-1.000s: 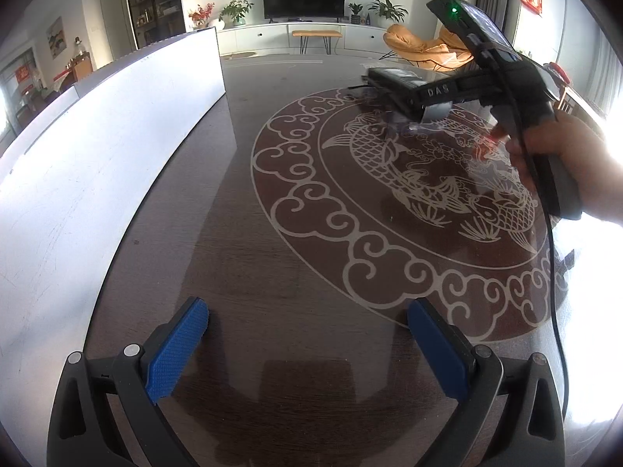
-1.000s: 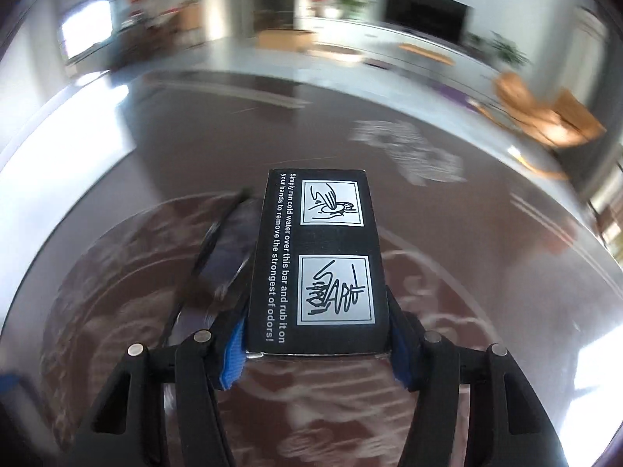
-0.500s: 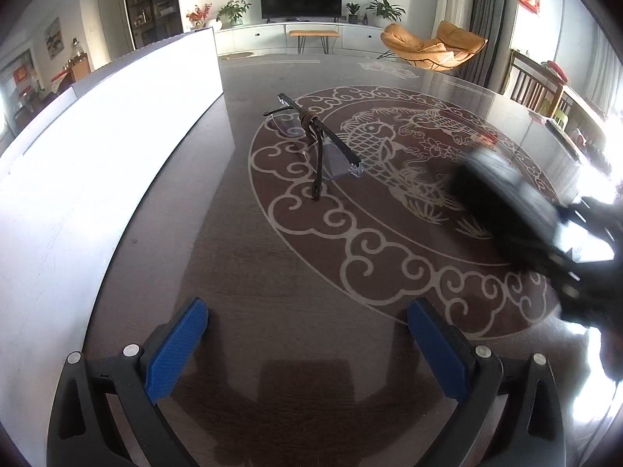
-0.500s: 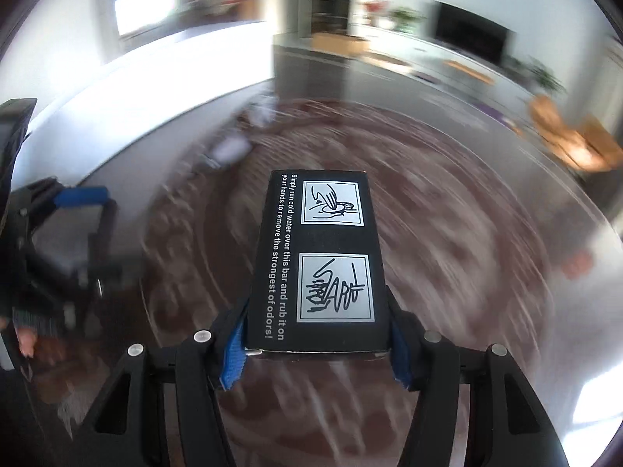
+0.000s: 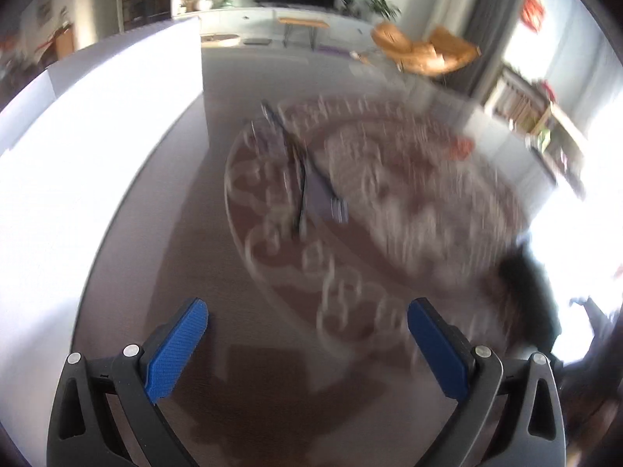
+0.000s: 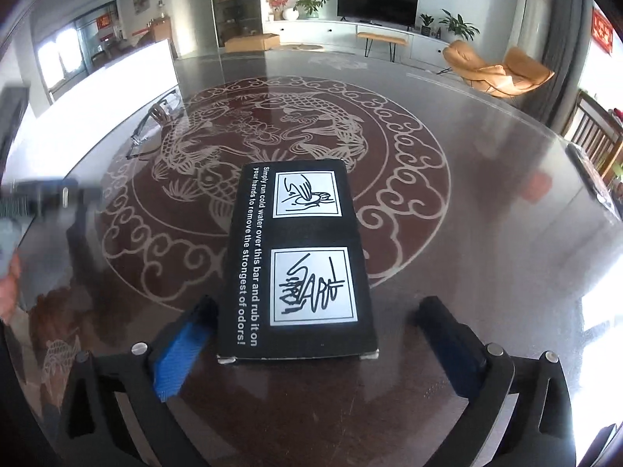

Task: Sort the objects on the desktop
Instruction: 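Lift the black soap box off the table with the right tool, then grasp the rimless eyeglasses by the bridge with the left tool while the right tool holds the soap box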

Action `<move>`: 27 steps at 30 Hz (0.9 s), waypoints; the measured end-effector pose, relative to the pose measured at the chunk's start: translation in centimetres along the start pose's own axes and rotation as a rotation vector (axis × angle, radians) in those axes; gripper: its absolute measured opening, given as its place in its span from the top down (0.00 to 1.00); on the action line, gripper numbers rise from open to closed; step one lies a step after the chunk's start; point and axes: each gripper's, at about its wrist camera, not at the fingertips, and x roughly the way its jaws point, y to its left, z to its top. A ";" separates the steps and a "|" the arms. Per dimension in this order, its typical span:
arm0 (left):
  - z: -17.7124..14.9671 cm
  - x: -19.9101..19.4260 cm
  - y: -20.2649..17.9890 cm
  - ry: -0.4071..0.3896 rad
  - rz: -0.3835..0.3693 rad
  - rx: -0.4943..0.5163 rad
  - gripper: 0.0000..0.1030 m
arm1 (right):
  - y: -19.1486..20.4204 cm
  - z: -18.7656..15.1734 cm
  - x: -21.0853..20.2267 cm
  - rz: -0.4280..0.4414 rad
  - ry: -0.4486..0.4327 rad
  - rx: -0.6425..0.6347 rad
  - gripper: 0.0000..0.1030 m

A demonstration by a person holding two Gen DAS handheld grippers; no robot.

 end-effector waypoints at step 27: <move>-4.3 -1.4 -3.7 -0.072 0.014 0.214 0.82 | -0.2 0.2 0.2 0.004 0.001 0.003 0.00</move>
